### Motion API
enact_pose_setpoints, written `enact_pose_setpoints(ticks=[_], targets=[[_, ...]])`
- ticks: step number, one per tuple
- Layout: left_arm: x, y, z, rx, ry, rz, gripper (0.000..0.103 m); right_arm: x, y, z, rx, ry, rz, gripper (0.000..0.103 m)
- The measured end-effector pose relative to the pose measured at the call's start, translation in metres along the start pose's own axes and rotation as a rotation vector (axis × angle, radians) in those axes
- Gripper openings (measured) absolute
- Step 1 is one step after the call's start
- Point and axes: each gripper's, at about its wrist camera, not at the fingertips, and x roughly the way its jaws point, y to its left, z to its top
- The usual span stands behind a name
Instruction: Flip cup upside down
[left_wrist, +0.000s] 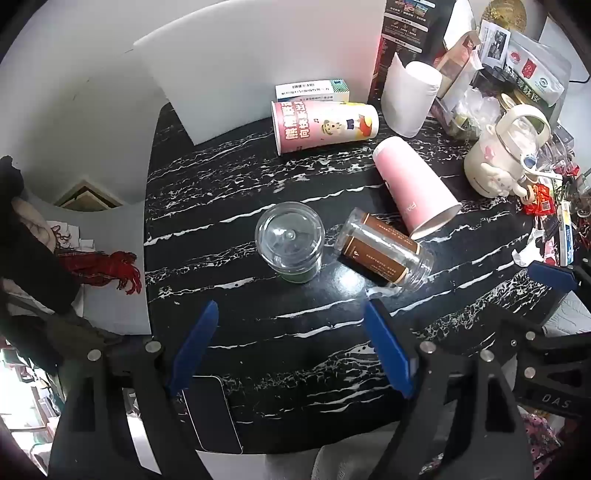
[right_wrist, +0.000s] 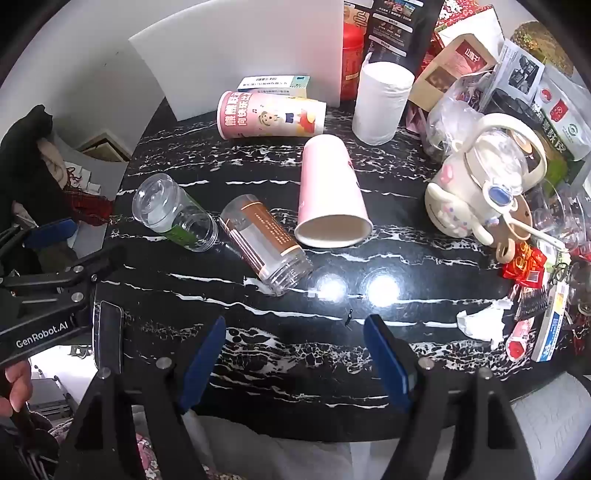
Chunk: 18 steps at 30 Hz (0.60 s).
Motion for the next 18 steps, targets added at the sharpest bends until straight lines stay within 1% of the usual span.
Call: enact_pose_setpoints(ticks=[6, 18], targets=[[-0.0024, -0.0033, -0.0020, 0.006, 0.001, -0.035, 0.081, -0.0013, -0.0009, -0.0008, 0.001, -0.002, 0.008, 0.077], [-0.0045, 0.0004, 0.0010, -0.006, 0.005, -0.050, 0.080, -0.0027, -0.0007, -0.0024, -0.001, -0.004, 0.004, 0.077]])
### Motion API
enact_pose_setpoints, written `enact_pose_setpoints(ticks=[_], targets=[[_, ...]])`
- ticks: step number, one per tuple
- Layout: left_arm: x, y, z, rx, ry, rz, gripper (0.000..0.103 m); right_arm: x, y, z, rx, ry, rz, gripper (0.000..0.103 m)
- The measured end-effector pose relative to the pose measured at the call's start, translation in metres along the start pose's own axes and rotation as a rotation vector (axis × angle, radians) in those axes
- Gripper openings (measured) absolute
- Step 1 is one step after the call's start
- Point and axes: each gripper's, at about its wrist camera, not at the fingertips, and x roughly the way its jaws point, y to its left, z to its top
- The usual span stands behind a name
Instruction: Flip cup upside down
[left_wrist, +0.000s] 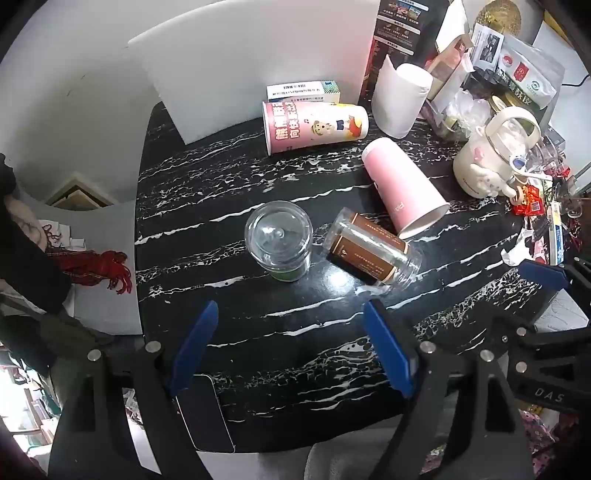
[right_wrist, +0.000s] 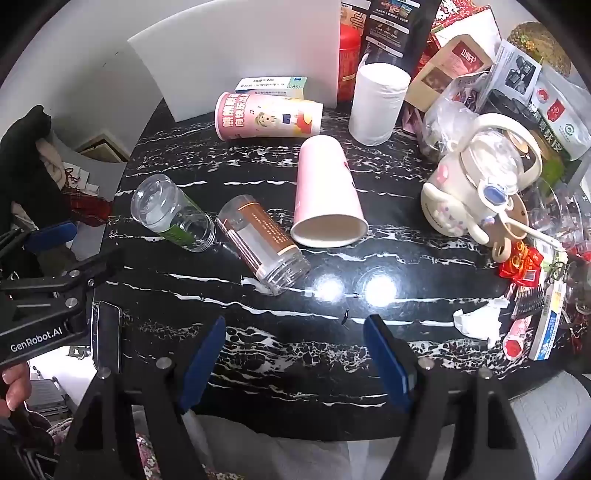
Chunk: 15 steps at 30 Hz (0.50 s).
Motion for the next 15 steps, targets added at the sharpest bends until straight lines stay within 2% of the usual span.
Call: enact_pose_setpoints(ticks=[15], targets=[[0.0009, 0.0003, -0.0051, -0.003, 0.008, -0.002, 0.080, -0.0010, 0.0005, -0.0002, 0.001, -0.001, -0.003, 0.077]])
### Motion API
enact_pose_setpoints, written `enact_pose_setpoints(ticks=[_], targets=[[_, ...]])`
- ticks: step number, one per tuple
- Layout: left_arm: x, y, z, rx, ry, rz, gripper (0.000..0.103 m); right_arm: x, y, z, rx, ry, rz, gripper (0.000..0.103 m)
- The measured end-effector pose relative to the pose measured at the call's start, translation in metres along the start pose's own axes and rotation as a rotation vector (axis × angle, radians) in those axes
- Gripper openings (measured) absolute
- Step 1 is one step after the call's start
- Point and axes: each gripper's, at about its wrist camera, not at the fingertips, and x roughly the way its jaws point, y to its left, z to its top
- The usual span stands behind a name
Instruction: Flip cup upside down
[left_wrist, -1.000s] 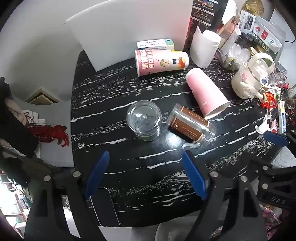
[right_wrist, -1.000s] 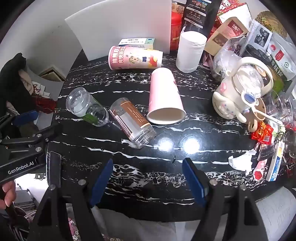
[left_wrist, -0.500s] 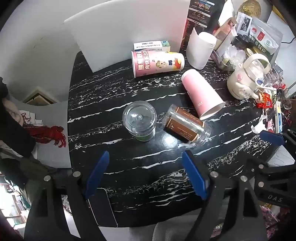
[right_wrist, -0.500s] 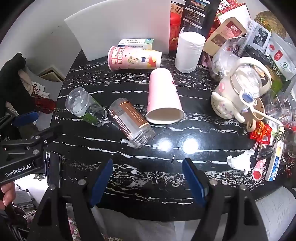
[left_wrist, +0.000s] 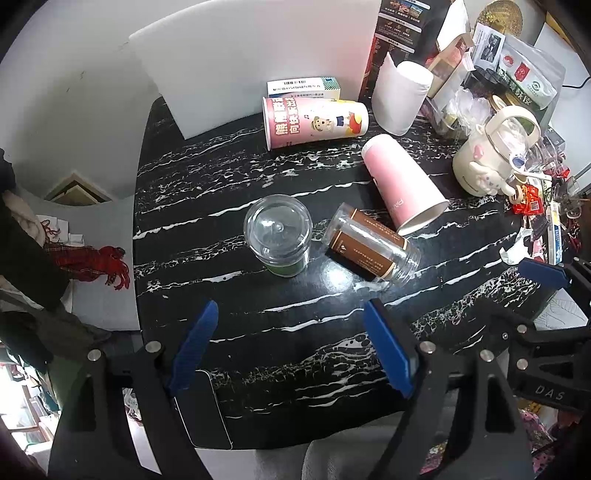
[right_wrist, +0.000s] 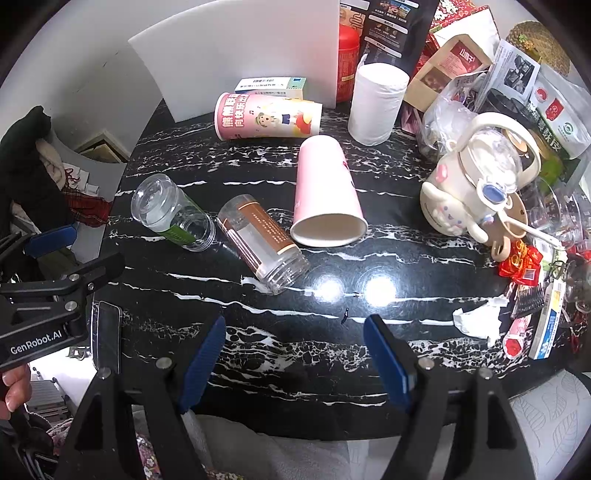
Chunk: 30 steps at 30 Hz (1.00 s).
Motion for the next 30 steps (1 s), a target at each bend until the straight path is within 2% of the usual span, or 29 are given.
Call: enact_pose_setpoints(ticks=[30], targets=[[0.0008, -0.0057, -0.0001, 0.019, 0.002, -0.007, 0.080, 0.0036, -0.0012, -0.0012, 0.006, 0.014, -0.006, 0.077]])
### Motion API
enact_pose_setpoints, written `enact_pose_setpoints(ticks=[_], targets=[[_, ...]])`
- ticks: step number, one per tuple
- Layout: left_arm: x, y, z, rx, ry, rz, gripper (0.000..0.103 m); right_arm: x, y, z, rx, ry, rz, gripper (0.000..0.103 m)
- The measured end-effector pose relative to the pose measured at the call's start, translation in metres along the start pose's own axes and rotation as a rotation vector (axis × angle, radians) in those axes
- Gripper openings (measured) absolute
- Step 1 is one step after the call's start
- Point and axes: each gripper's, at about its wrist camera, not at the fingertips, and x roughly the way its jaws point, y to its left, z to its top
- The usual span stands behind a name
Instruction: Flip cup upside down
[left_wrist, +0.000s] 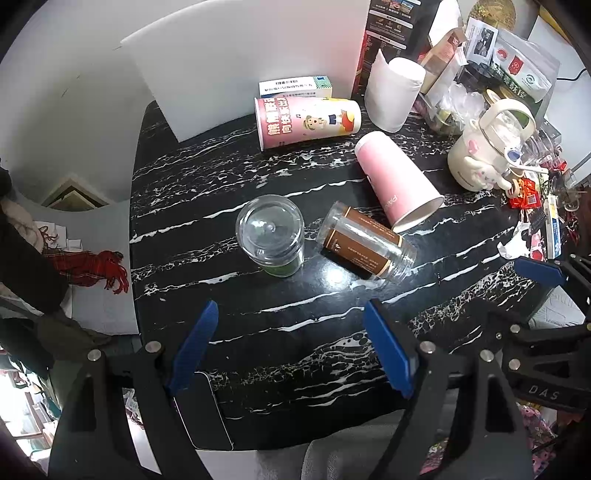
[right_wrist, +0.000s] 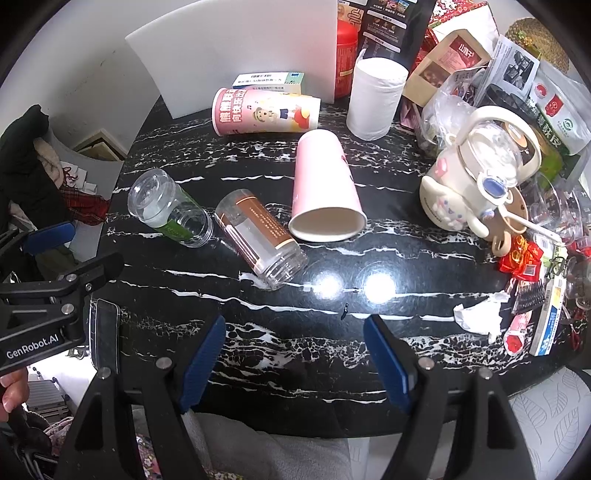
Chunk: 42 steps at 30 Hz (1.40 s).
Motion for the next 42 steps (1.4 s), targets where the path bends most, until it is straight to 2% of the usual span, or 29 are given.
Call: enact_pose_setpoints(ticks=[19, 29, 42], targets=[[0.008, -0.002, -0.002, 0.004, 0.016, 0.001, 0.080, 0.007, 0.000, 0.000, 0.005, 0.023, 0.005, 0.077], [0.018, 0.019, 0.017, -0.031, 0.040, 0.006, 0.080, 0.019, 0.002, 0.012, -0.006, 0.052, 0.019, 0.077], [0.032, 0.043, 0.055, -0.072, 0.044, 0.022, 0.080, 0.052, 0.018, 0.047, -0.084, 0.096, 0.065, 0.077]])
